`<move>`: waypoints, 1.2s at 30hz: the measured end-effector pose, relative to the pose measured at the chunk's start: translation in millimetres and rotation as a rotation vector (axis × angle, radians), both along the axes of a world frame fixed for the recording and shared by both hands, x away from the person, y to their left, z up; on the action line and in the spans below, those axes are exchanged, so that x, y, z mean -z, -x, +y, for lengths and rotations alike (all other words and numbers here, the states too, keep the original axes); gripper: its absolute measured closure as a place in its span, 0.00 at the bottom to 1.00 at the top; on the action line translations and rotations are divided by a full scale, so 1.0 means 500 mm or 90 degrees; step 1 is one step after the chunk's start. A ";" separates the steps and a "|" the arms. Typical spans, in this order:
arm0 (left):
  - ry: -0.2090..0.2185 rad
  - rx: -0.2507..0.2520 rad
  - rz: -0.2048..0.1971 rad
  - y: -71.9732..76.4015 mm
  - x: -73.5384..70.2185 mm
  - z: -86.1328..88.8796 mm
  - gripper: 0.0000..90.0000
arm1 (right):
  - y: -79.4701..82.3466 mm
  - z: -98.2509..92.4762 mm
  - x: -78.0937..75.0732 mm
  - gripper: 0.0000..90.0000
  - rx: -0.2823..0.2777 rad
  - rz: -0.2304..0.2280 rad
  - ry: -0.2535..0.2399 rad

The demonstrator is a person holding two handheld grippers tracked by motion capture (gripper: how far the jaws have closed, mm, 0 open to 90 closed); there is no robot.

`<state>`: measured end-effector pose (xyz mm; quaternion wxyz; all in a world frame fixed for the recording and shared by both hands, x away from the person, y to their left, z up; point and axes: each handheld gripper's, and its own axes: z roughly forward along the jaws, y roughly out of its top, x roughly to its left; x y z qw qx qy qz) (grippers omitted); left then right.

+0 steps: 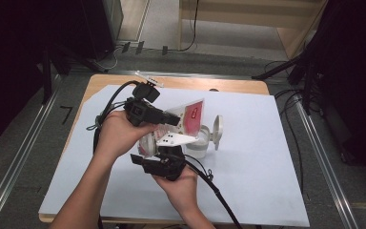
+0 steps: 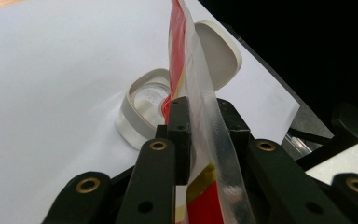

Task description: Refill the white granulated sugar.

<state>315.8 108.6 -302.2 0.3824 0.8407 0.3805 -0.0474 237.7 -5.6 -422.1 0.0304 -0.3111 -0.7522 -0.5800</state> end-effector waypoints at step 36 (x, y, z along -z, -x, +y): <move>0.007 0.000 -0.006 -0.011 0.001 0.002 0.90 | -0.004 0.003 -0.004 0.69 0.007 0.004 -0.001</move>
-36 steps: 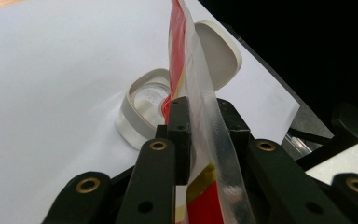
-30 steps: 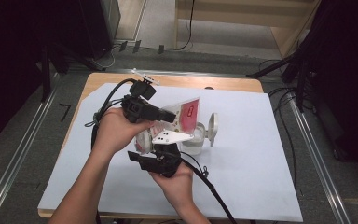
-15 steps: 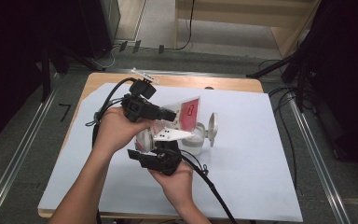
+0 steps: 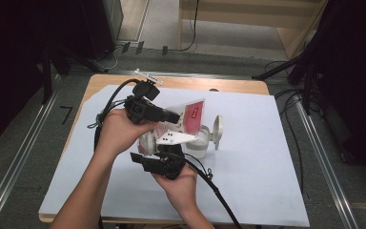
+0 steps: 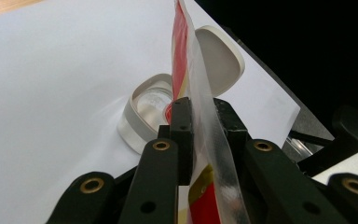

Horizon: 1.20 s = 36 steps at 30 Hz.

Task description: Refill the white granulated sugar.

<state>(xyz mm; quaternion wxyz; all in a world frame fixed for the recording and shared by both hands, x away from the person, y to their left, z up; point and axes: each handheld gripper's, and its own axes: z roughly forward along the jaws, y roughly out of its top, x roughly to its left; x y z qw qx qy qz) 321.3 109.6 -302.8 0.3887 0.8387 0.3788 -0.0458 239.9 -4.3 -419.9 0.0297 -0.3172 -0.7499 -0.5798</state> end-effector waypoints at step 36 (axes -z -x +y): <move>-0.009 0.002 0.018 -0.010 -0.007 -0.011 0.91 | -0.001 -0.003 -0.005 0.70 0.008 -0.015 0.004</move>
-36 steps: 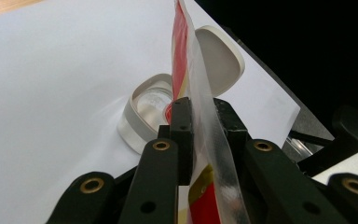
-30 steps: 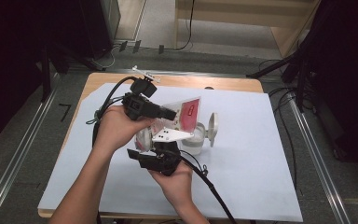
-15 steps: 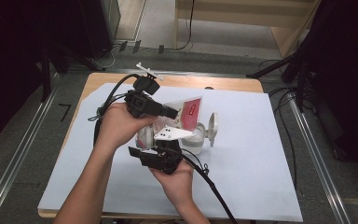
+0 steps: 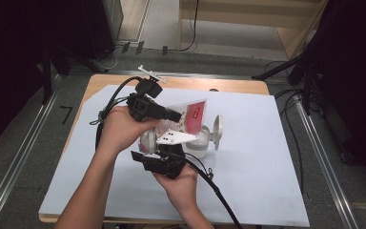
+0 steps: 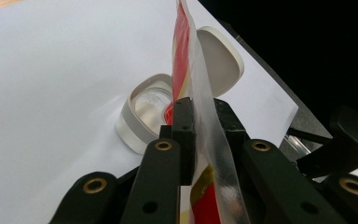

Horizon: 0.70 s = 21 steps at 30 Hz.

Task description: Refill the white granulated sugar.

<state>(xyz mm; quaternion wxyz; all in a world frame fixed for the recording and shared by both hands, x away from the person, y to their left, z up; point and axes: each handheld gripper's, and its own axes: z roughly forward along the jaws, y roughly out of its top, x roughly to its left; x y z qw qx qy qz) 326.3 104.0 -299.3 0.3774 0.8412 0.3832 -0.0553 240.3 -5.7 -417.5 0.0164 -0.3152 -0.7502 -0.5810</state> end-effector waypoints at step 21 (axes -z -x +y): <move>0.000 0.007 -0.005 -0.003 -0.001 -0.004 0.91 | 0.001 -0.003 -0.001 0.70 0.003 0.004 -0.007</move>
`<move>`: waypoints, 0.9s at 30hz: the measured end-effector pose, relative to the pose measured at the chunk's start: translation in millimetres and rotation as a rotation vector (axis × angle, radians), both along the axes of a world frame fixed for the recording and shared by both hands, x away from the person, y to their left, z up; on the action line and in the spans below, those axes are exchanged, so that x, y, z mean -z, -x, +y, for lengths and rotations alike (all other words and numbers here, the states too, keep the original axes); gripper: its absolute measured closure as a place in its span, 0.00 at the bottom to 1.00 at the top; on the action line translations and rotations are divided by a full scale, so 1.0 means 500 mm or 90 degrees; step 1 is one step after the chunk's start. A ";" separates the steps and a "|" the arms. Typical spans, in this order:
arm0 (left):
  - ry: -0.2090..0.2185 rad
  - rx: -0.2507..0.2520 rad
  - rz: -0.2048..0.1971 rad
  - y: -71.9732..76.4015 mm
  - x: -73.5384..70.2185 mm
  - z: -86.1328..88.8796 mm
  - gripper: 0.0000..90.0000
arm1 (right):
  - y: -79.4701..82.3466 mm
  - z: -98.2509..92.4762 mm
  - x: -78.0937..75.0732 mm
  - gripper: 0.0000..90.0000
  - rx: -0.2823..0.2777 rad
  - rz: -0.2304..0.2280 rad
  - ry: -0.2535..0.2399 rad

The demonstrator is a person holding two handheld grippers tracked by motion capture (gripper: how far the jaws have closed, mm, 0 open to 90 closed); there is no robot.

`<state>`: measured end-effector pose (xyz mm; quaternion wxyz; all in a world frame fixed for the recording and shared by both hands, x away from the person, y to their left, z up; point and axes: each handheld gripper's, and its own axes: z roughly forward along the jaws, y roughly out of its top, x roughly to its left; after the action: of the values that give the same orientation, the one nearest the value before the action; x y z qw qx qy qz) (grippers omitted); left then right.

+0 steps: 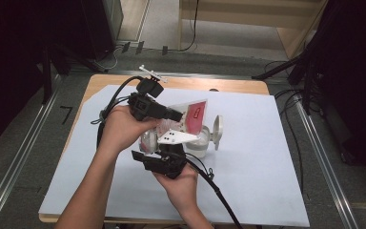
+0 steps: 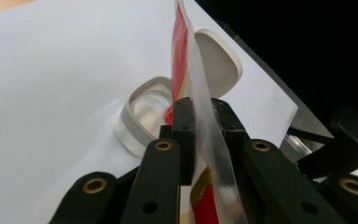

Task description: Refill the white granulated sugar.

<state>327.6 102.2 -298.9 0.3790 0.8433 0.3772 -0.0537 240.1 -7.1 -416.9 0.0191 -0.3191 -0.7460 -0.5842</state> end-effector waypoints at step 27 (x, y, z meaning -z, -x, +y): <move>0.006 0.003 -0.003 -0.002 0.000 0.002 0.92 | -0.001 0.004 -0.001 0.70 0.002 -0.010 0.012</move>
<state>328.7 103.2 -299.0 0.3834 0.8426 0.3744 -0.0542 240.5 -4.9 -416.6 0.0091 -0.3159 -0.7510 -0.5797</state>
